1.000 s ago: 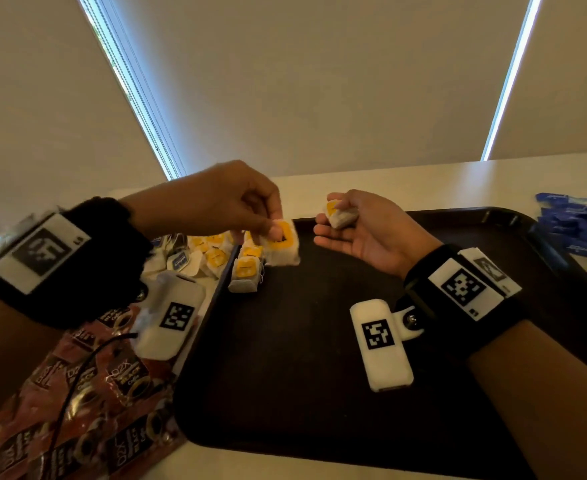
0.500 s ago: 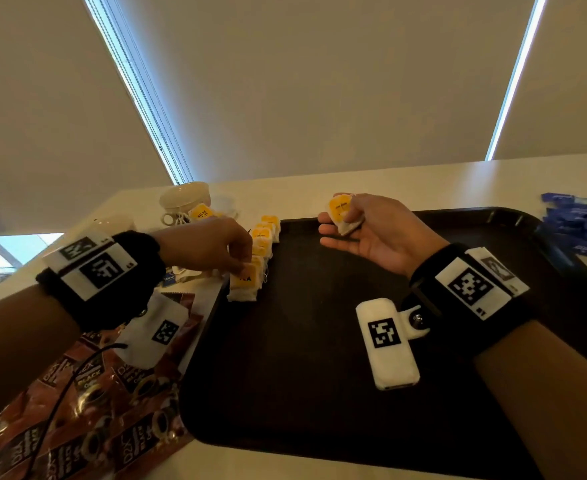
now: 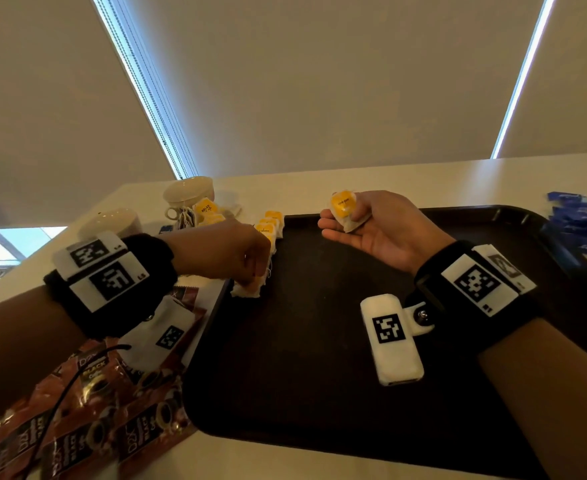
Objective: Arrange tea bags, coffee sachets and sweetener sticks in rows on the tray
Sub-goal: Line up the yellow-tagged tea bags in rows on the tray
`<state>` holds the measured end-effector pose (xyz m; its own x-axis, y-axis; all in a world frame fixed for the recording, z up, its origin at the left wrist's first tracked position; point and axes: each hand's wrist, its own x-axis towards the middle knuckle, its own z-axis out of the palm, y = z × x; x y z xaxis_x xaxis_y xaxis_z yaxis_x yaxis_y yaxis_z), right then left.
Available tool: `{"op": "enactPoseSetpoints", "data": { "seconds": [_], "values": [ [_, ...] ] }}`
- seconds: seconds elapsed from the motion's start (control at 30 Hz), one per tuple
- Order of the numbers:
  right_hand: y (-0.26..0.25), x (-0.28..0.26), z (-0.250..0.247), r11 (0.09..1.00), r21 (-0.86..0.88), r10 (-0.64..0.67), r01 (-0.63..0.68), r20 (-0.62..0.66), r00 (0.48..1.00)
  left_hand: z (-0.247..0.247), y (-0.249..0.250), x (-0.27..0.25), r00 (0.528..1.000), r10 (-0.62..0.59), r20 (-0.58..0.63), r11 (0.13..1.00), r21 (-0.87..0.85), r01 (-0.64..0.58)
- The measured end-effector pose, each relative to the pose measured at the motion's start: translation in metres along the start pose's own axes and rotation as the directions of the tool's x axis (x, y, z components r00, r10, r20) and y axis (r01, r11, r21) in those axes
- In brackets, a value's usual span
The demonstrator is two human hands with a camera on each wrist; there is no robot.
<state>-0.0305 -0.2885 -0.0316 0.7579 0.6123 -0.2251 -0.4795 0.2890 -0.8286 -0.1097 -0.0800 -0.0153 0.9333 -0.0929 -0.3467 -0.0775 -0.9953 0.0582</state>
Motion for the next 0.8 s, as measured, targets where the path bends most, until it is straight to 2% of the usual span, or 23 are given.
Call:
{"op": "enactPoseSetpoints", "data": {
  "seconds": [0.3,0.4,0.47,0.53,0.67,0.8],
  "values": [
    [0.0,-0.002,0.004,1.0,0.021,-0.002,0.002,0.021,1.0,-0.001,0.002,0.005,1.0,-0.008,0.016,0.999,0.039,0.008],
    [0.002,-0.003,0.006,0.999,0.034,-0.008,0.007,0.029,1.0,-0.015,0.007,0.003,0.988,0.01,-0.154,0.981,-0.188,-0.04],
    [0.002,-0.004,0.008,0.999,0.053,-0.006,0.004,0.032,0.999,-0.024,0.014,0.002,0.951,0.007,-0.309,0.927,-0.353,-0.122],
    [0.002,-0.004,0.009,0.999,0.047,0.014,-0.015,0.029,0.999,-0.028,0.024,0.003,0.913,-0.003,-0.408,0.887,-0.422,-0.186],
    [0.004,-0.002,0.01,0.998,-0.027,0.049,-0.049,0.011,0.999,-0.03,0.034,0.008,0.874,0.005,-0.485,0.83,-0.486,-0.274],
    [0.007,0.0,0.011,0.984,-0.172,0.052,-0.044,0.042,0.998,-0.032,0.032,0.011,0.876,0.039,-0.481,0.814,-0.493,-0.307]
  ]
}}
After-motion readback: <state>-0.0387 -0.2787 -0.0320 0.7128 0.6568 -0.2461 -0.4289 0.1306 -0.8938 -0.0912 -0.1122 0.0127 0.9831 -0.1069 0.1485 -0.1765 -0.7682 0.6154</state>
